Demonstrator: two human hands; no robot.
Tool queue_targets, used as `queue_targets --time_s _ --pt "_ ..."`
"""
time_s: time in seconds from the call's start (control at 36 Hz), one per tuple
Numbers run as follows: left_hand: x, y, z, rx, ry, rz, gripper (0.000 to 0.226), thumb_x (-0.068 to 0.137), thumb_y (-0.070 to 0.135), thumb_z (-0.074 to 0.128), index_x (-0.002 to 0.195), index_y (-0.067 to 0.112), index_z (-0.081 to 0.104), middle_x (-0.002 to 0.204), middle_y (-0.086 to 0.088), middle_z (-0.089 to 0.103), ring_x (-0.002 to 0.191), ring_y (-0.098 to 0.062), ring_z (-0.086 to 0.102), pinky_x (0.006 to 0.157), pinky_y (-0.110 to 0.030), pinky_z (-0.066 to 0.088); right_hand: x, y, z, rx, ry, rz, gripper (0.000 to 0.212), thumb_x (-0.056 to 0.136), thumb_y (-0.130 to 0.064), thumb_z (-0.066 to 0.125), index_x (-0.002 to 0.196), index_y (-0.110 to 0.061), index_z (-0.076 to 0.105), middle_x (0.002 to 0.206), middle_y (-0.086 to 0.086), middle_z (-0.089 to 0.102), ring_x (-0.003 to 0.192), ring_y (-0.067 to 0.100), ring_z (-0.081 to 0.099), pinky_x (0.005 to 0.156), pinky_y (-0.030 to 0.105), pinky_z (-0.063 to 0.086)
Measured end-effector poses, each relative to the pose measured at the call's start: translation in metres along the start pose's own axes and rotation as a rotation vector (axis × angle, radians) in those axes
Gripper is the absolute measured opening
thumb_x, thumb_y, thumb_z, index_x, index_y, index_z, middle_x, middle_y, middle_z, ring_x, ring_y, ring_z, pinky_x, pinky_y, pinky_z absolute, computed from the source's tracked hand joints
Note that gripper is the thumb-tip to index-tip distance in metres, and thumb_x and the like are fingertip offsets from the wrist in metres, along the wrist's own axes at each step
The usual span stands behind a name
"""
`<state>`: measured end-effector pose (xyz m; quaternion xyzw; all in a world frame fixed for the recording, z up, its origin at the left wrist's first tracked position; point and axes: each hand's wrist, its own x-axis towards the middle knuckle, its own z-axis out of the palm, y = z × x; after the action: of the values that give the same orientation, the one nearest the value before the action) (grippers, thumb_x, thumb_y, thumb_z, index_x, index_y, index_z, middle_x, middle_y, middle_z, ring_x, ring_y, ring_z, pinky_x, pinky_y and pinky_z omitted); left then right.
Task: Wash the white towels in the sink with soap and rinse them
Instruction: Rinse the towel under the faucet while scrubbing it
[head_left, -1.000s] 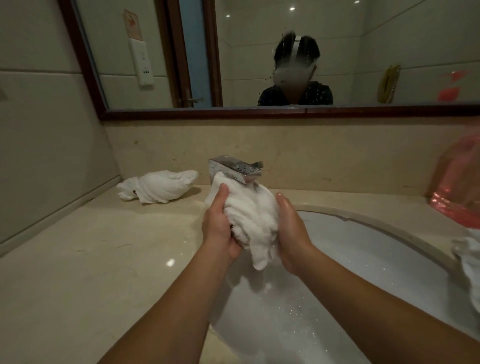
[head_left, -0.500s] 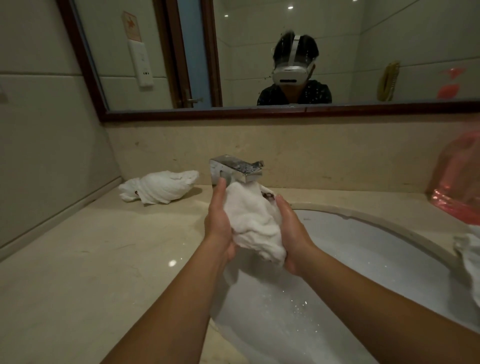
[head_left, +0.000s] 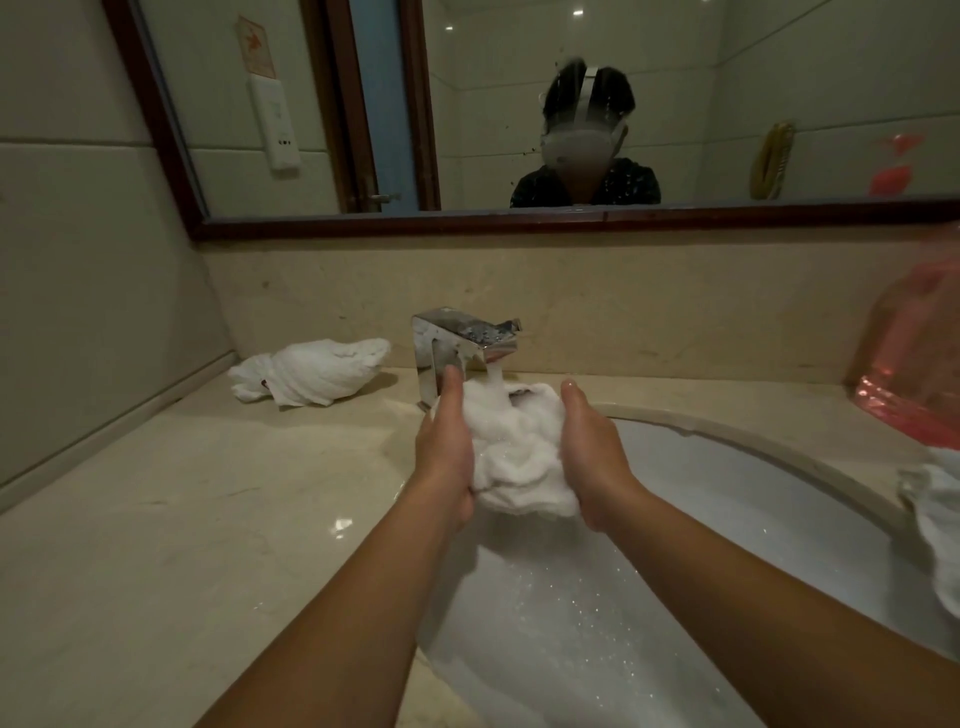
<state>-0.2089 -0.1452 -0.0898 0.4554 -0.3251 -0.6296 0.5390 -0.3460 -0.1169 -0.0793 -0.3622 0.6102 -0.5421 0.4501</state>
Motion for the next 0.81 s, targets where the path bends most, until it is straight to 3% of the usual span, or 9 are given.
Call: queue_targets --time_s 0.08,0.14,0.22,0.36,0.42,0.53,0.61,0.72,0.81 --pt "0.002 -0.003 0.001 -0.022 0.011 -0.037 0.113 0.058 0.099 0.059 0.138 0.019 0.067 0.117 -0.016 0.079 0.105 -0.038 0.077 0.102 -0.054 0.058 -0.015 -0.008 0.006 -0.076 0.013 -0.134 0.074 0.086 -0.079 0.034 0.111 -0.023 0.076 0.113 0.001 0.076 0.106 0.023 0.071 0.101 0.043 0.055" --pt "0.001 -0.002 0.002 -0.04 0.01 -0.034 0.098 0.079 0.094 0.049 0.139 0.018 0.066 0.118 -0.017 0.078 0.106 -0.037 0.077 0.105 -0.054 0.057 -0.018 -0.009 0.008 -0.138 0.02 -0.228 0.053 0.106 -0.061 0.036 0.094 -0.024 0.073 0.098 -0.006 0.072 0.093 0.012 0.067 0.081 0.028 0.052" --pt "-0.001 0.0 0.006 -0.076 0.0 -0.02 0.085 0.095 0.082 0.04 0.137 0.013 0.067 0.119 -0.019 0.077 0.109 -0.038 0.076 0.107 -0.054 0.055 -0.014 -0.006 0.004 -0.132 0.03 -0.277 0.049 0.112 -0.048 0.038 0.093 -0.017 0.071 0.093 -0.005 0.072 0.088 0.012 0.067 0.069 0.024 0.046" --pt "-0.003 0.003 0.009 -0.13 -0.004 0.033 0.081 0.099 0.076 0.042 0.134 0.008 0.069 0.121 -0.021 0.076 0.113 -0.037 0.075 0.109 -0.053 0.054 -0.006 -0.004 0.0 -0.045 0.031 -0.235 0.039 0.113 -0.045 0.04 0.092 -0.025 0.066 0.096 -0.017 0.065 0.091 0.003 0.061 0.084 0.032 0.045" --pt "-0.005 0.004 0.01 -0.138 0.006 0.05 0.087 0.089 0.081 0.051 0.134 0.009 0.069 0.122 -0.02 0.076 0.113 -0.038 0.074 0.109 -0.055 0.054 -0.005 -0.004 -0.001 -0.034 0.03 -0.227 0.032 0.113 -0.046 0.039 0.102 -0.03 0.064 0.101 -0.015 0.065 0.097 0.008 0.061 0.093 0.034 0.045" --pt "-0.005 0.005 0.01 -0.188 0.001 0.072 0.103 0.062 0.086 0.068 0.132 0.01 0.072 0.122 -0.022 0.075 0.112 -0.041 0.074 0.109 -0.059 0.053 -0.007 -0.004 -0.001 -0.011 0.005 -0.216 0.034 0.11 -0.052 0.04 0.11 -0.03 0.067 0.112 -0.009 0.07 0.104 0.014 0.066 0.094 0.038 0.051" --pt "-0.012 0.011 0.009 -0.255 -0.03 0.077 0.095 0.074 0.081 0.065 0.134 0.009 0.071 0.124 -0.025 0.074 0.113 -0.043 0.074 0.109 -0.06 0.052 -0.005 -0.004 0.001 -0.024 -0.045 -0.213 0.043 0.108 -0.06 0.041 0.124 -0.029 0.067 0.122 -0.006 0.072 0.111 0.016 0.068 0.103 0.041 0.052" --pt "-0.015 0.014 0.004 -0.285 -0.103 0.072 0.084 0.093 0.074 0.054 0.141 0.005 0.065 0.135 -0.029 0.067 0.123 -0.044 0.069 0.115 -0.061 0.047 -0.004 -0.001 0.004 -0.027 -0.091 -0.138 0.053 0.103 -0.068 0.046 0.109 -0.021 0.071 0.109 0.001 0.077 0.101 0.023 0.074 0.1 0.045 0.057" --pt "-0.019 0.014 0.007 -0.201 -0.016 0.111 0.075 0.095 0.07 0.054 0.133 0.008 0.071 0.125 -0.024 0.074 0.116 -0.039 0.073 0.112 -0.058 0.051 -0.005 0.001 0.004 0.019 0.047 -0.205 0.044 0.103 -0.056 0.057 0.096 -0.014 0.067 0.098 0.005 0.074 0.096 0.027 0.071 0.092 0.043 0.058"
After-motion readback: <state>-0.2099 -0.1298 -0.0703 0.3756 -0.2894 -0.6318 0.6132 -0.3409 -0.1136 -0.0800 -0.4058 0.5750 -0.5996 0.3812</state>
